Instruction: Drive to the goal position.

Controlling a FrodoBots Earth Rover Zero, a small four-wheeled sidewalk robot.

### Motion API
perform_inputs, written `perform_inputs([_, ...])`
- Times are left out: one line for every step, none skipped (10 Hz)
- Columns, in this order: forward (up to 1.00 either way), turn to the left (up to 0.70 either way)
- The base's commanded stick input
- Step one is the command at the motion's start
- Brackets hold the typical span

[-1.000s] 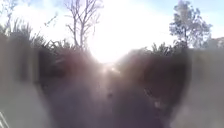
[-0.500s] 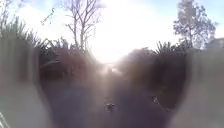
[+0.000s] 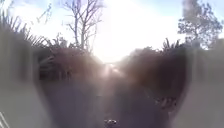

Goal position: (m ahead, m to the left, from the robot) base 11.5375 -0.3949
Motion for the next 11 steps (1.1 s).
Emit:
perform_inputs([0.85, 0.00])
perform_inputs([0.85, 0.00])
perform_inputs([0.85, 0.00])
perform_inputs([0.85, 0.00])
perform_inputs([0.85, 0.00])
perform_inputs([0.85, 0.00])
perform_inputs([0.85, 0.00])
perform_inputs([0.85, 0.00])
perform_inputs([0.85, 0.00])
perform_inputs([0.85, -0.34])
perform_inputs([0.85, -0.34])
